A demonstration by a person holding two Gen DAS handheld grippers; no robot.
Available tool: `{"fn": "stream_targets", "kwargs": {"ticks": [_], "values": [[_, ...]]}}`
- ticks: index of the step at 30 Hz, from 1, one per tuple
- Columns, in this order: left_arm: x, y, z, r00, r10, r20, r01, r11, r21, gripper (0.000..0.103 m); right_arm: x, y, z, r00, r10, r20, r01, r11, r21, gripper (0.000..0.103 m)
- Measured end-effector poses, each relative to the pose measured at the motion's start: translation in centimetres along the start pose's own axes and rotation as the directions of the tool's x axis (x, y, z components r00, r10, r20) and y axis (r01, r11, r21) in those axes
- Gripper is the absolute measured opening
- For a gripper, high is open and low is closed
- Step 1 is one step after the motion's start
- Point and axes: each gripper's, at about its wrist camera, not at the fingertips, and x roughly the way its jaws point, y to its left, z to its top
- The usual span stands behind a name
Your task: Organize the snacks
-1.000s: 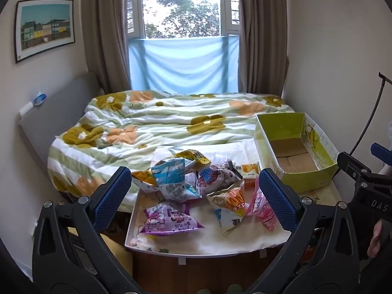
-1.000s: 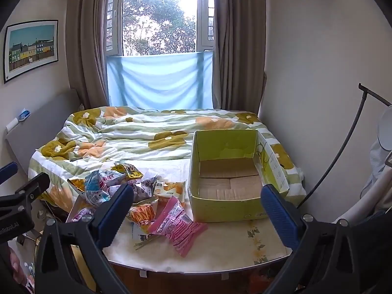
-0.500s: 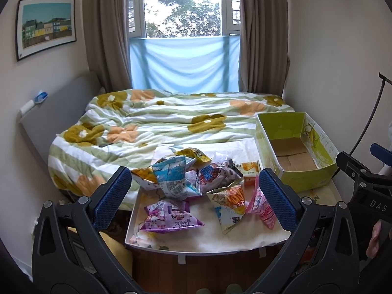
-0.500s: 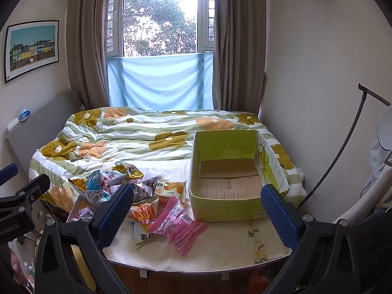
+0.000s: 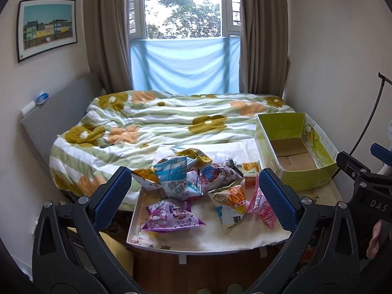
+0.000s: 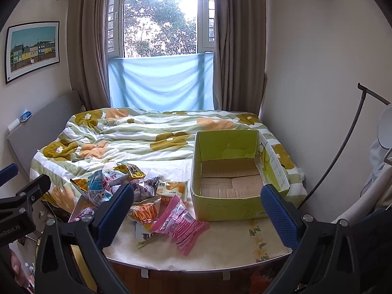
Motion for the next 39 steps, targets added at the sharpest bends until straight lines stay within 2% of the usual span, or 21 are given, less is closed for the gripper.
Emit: {"fn": "stream_targets", "kwargs": {"ticks": [39], "values": [[-0.20, -0.28, -0.01, 1.000, -0.020, -0.013, 0.020, 1.000, -0.006, 0.103, -0.45, 0.08, -0.69, 1.000, 0.000, -0.005, 0.000, 1.000, 0.006, 0.103]]}}
